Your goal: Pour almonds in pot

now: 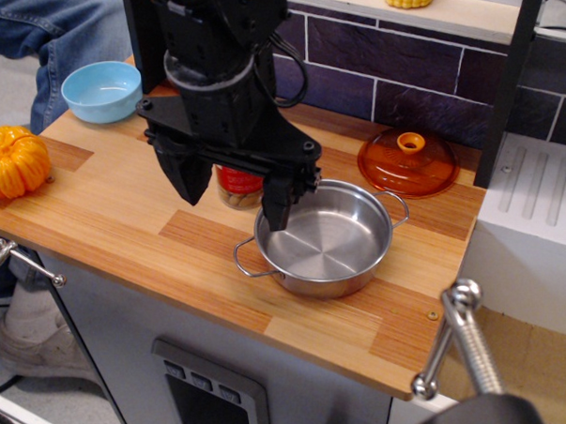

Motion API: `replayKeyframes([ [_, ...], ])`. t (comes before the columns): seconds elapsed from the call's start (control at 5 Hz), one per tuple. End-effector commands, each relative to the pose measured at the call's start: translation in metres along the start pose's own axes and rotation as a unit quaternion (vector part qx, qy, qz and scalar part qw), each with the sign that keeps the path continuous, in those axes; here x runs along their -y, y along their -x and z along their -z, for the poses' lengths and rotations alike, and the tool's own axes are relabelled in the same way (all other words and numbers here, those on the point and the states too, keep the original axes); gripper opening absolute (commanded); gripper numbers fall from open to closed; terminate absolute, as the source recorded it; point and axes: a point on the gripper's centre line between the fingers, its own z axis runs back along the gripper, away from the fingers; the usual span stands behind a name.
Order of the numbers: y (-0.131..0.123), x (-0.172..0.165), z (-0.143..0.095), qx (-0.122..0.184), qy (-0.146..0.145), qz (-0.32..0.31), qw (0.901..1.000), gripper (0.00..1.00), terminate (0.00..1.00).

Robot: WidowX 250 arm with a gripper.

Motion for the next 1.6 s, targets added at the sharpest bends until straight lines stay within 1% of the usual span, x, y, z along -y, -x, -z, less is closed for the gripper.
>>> replayKeyframes([
  [0.0, 0.0, 0.0, 0.0, 0.0, 0.0, 0.0, 1.0, 1.0, 0.0],
  [0.2, -0.015, -0.009, -0.01, 0.01, 0.04, -0.041, 0.9983, 1.0, 0.0],
  [0.4, -0.028, -0.018, -0.024, 0.021, 0.074, -0.085, 0.9934, 1.0, 0.0],
  [0.6, -0.042, -0.032, -0.031, 0.013, 0.085, -0.174, 0.9811, 1.0, 0.0],
  [0.8, -0.058, -0.051, -0.036, -0.021, 0.096, -0.244, 0.9649, 1.0, 0.0],
  [1.0, -0.074, -0.073, -0.042, -0.075, 0.121, -0.315, 0.9385, 1.0, 0.0],
  [1.2, -0.079, -0.085, -0.041, -0.111, 0.126, -0.357, 0.9191, 1.0, 0.0],
  [1.4, -0.087, -0.1, -0.031, -0.164, 0.128, -0.409, 0.8883, 1.0, 0.0],
])
